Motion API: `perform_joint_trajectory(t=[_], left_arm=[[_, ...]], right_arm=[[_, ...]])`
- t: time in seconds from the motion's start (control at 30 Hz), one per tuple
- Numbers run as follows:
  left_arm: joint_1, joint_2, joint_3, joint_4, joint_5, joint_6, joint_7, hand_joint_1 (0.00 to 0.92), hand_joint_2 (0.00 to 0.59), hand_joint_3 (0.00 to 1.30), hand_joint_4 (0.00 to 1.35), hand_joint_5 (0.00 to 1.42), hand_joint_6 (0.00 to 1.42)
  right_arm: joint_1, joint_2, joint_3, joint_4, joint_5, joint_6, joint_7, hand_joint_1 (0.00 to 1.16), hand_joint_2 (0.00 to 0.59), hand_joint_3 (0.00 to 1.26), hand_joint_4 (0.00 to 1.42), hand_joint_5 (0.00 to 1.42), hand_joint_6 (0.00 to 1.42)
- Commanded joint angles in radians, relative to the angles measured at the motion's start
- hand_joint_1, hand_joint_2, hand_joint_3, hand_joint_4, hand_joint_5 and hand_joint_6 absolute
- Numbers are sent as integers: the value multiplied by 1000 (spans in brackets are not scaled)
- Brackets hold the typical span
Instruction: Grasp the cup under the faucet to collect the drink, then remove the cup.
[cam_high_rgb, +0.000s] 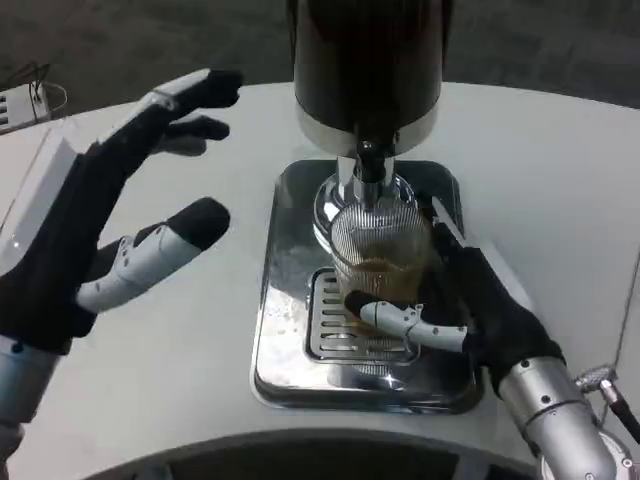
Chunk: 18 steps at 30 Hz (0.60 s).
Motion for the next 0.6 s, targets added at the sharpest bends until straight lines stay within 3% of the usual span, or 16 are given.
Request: perform_joint_trajectory(t=[0.03,0.2,0.6], left_arm=[[94,28,43,-36,-12,23,-8,0,80,272,251,347,385],[190,49,67,-29,-3,25,-15,0,87,272,254,351,386],[359,46,78,-47,13,54,-18,0,90,273,256,345,386]], right_arm=[[-30,17,9,35,12,-30,-14,781,203,0,0,0,0],[-53,31,12,72,15,-40,-30,777,207,0,0,0,0],[-95,58,17,146,24,-55,-72,772,210,0,0,0,0]])
